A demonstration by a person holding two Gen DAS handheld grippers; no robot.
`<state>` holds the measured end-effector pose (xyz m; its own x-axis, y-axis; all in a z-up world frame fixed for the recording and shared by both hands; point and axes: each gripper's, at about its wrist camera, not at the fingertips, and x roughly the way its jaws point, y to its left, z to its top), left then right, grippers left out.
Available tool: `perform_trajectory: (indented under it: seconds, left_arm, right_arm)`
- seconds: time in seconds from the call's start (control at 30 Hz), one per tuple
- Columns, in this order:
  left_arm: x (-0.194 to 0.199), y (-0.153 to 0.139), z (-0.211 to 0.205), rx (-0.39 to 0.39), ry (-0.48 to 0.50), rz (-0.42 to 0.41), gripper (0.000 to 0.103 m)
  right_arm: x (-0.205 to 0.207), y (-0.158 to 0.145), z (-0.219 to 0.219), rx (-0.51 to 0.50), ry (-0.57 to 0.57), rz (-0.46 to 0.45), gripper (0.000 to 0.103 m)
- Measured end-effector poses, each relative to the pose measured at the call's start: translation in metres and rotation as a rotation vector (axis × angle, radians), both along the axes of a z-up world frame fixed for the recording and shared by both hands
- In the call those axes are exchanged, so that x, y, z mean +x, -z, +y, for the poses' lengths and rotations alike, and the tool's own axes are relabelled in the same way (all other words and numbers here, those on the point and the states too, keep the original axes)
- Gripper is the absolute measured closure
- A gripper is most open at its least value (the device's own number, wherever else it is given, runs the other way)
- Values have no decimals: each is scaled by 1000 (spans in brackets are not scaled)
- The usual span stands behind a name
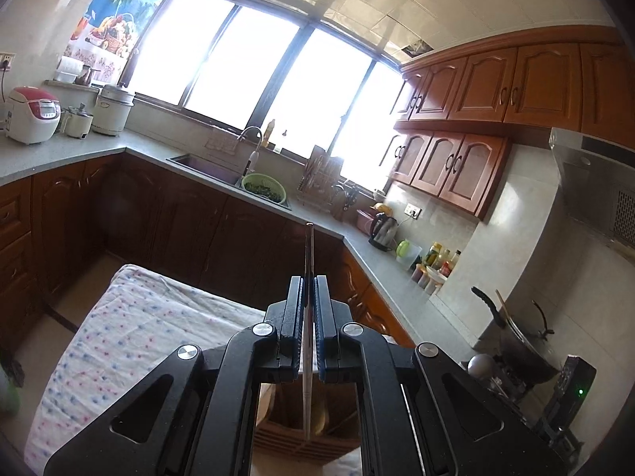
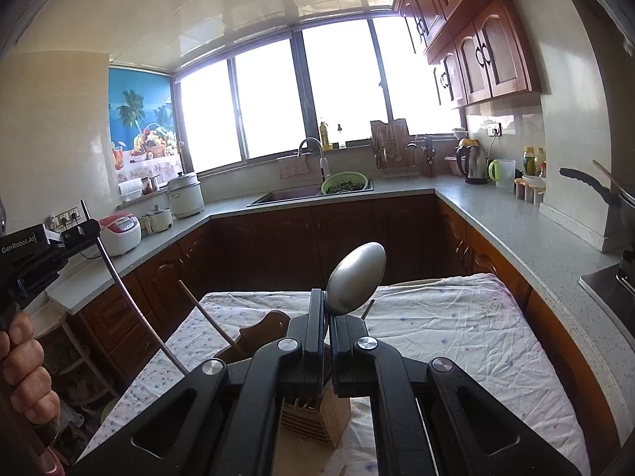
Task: Organize utensils
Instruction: 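Lower the chopstick and spoon into the wooden holder and open both tools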
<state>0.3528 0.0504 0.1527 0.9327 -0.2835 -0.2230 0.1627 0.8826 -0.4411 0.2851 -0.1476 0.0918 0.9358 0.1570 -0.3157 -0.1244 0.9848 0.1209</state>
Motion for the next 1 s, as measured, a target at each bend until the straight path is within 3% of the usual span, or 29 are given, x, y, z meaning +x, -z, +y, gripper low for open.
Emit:
perform_trajectory:
  seconds: [0.13, 0.33, 0.6, 0.8, 1.0]
  left_arm:
    - [25, 21, -4, -12, -32, 2, 99]
    - [47, 68, -12, -31, -39, 76, 99]
    - [63, 108, -32, 16, 2, 154, 99]
    - [66, 116, -44, 65, 31, 176, 98]
    - [69, 114, -44, 64, 38, 196, 98]
  right_arm:
    - [17, 7, 8, -32, 0, -3, 101]
    - [38, 35, 19, -59, -8, 43, 101]
    - [58, 71, 35, -100, -57, 133, 101]
    - [62, 84, 35, -103, -77, 186, 101]
    - [67, 82, 28, -72, -84, 218, 98]
